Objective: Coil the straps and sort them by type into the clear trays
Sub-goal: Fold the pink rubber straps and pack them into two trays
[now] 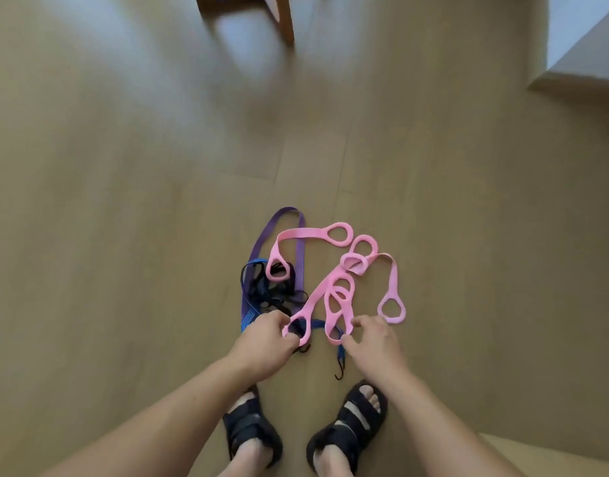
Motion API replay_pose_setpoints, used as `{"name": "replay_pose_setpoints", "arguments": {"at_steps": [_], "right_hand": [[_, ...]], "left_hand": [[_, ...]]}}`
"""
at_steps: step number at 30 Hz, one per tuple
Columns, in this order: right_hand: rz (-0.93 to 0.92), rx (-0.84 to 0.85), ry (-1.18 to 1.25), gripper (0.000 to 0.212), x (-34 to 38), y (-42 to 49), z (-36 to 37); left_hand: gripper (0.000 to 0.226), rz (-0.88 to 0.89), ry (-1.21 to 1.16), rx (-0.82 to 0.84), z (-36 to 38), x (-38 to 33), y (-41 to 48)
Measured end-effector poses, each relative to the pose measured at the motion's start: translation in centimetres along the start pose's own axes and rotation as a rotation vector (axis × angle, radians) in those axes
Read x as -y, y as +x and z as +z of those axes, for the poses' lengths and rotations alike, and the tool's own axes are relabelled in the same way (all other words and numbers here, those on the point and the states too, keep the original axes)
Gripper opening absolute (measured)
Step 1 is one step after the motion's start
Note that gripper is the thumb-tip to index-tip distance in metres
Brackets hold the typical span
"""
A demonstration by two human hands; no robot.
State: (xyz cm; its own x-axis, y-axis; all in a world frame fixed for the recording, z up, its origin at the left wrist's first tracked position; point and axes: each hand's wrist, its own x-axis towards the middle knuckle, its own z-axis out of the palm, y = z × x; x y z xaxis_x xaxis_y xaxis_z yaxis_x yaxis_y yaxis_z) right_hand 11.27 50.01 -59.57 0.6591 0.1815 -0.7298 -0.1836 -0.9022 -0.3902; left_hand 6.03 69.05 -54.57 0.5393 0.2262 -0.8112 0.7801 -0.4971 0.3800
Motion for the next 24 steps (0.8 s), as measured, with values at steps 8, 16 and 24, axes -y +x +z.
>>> {"name": "replay_pose_setpoints", "arguments": {"at_steps": [8, 16, 24], "right_hand": [[-0.054, 0.203, -0.427, 0.041, -8.5, 13.0, 14.9], [-0.202, -0.075, 0.111, 0.016, -5.1, 13.3, 11.1], [-0.158, 0.117, 1.057, 0.018, 1.3, 11.9, 5.3]], "left_hand": [[0.026, -0.052, 0.021, 0.058, 7.9, 7.7, 14.7], [0.073, 0.144, -0.283, 0.192, 8.5, 7.8, 16.3], [0.034, 0.290, -0.268, 0.223, 4.8, 5.0, 16.1]]}}
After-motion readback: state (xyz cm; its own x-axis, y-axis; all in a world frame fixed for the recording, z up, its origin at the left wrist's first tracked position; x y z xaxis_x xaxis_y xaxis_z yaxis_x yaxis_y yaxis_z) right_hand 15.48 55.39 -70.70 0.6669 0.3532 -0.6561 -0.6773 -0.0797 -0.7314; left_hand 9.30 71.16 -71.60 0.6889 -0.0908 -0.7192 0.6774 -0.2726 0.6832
